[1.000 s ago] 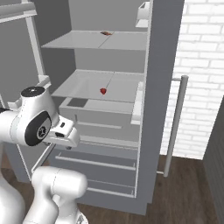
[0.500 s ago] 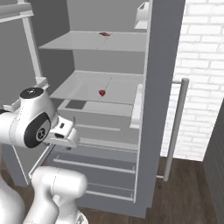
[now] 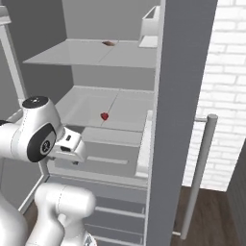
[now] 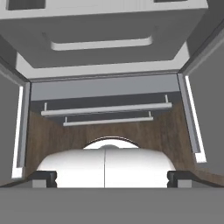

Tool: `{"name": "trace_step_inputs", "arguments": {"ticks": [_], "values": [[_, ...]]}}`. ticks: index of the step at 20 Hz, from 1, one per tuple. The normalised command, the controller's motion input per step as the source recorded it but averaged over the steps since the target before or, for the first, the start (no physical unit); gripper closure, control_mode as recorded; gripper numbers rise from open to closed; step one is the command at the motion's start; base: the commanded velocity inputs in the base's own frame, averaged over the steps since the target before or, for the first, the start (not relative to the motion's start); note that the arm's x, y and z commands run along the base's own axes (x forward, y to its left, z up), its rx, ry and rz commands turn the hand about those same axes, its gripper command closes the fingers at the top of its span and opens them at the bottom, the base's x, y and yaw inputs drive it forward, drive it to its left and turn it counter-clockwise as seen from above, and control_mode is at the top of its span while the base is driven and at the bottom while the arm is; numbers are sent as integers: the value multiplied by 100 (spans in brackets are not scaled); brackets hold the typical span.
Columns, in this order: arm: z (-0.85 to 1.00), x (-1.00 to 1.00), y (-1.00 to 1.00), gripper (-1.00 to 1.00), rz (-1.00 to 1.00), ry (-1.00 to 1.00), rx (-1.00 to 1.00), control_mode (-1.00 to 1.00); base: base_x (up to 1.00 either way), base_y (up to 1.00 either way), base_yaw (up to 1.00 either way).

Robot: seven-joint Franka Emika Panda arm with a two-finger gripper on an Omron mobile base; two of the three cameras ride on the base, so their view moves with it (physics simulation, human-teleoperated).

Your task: Take the strawberry from the fridge and place it on top of the pancake, located on the dining counter.

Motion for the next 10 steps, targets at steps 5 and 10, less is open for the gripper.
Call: {"name": "trace_step_inputs", "arguments": {"ticks": [5, 10], "values": [[0, 0, 0, -100, 0, 0, 0, 100, 44, 0, 0], [0, 0, 0, -100, 0, 0, 0, 100, 50, 0, 0]]}}
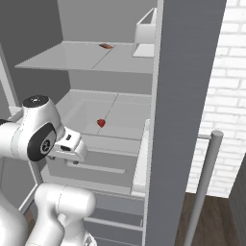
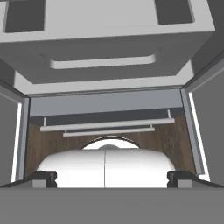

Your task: Take the strawberry from the fridge and place it on top of the pancake, located on the dining counter.

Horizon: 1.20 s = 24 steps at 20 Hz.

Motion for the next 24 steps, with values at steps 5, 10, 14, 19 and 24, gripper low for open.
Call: {"name": "trace_step_inputs", "arguments": {"ticks": [5, 10, 14, 19, 24], "values": [[0, 0, 0, -100, 0, 0, 0, 100, 42, 0, 0], [1, 32, 0, -100, 0, -5, 0, -100, 14, 0, 0], [9, 74, 0, -100, 0, -9, 0, -100, 0, 0, 0], [2, 86, 3, -100, 0, -6, 0, -100, 0, 0, 0], [0, 78, 0, -100, 0, -3, 0, -100, 0, 0, 0]]}}
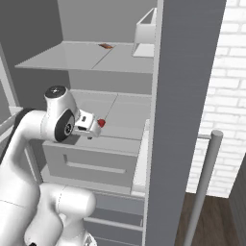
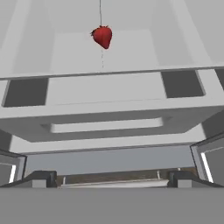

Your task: Take the strawberry from the fridge and place it on top of the pancake, located on the dining counter.

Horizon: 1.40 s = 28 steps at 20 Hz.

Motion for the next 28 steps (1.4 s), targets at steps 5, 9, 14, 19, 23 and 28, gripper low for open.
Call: {"name": "trace_step_inputs", "arguments": {"ticks": [5, 9, 14, 19, 23, 28], "values": [[2, 65, 0, -100, 0, -2, 0, -100, 0, 0, 0], [1, 41, 0, -100, 0, 0, 0, -100, 0, 0, 0], [-14, 42, 0, -100, 0, -7, 0, -100, 0, 0, 0], [-13, 39, 0, -100, 0, 0, 0, -100, 0, 0, 0], [-9, 41, 0, -100, 0, 0, 0, -100, 0, 0, 0], [-9, 44, 0, -100, 0, 0, 0, -100, 0, 0, 0]]}}
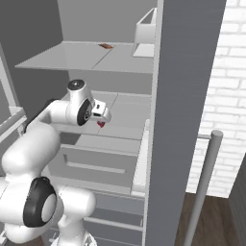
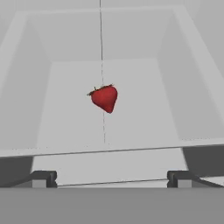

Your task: Take the strawberry from the fridge and place it on top of the pancake, located on the dining counter.

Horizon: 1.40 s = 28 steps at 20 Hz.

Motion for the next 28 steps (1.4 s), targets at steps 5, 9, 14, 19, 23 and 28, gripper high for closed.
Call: {"name": "trace_step_inputs", "arguments": {"ticks": [5, 9, 14, 19, 23, 28], "values": [[-29, 38, 6, -100, 0, 0, 0, -100, 0, 0, 0], [-30, 15, 1, -100, 0, 1, 0, -100, 0, 0, 0], [-8, 36, 0, -100, 0, 0, 0, -100, 0, 0, 0], [-5, 40, 0, -100, 0, 0, 0, -100, 0, 0, 0], [-15, 15, 0, -100, 0, 1, 0, -100, 0, 0, 0], [-24, 8, 0, -100, 0, 3, 0, -100, 0, 0, 0]]}}
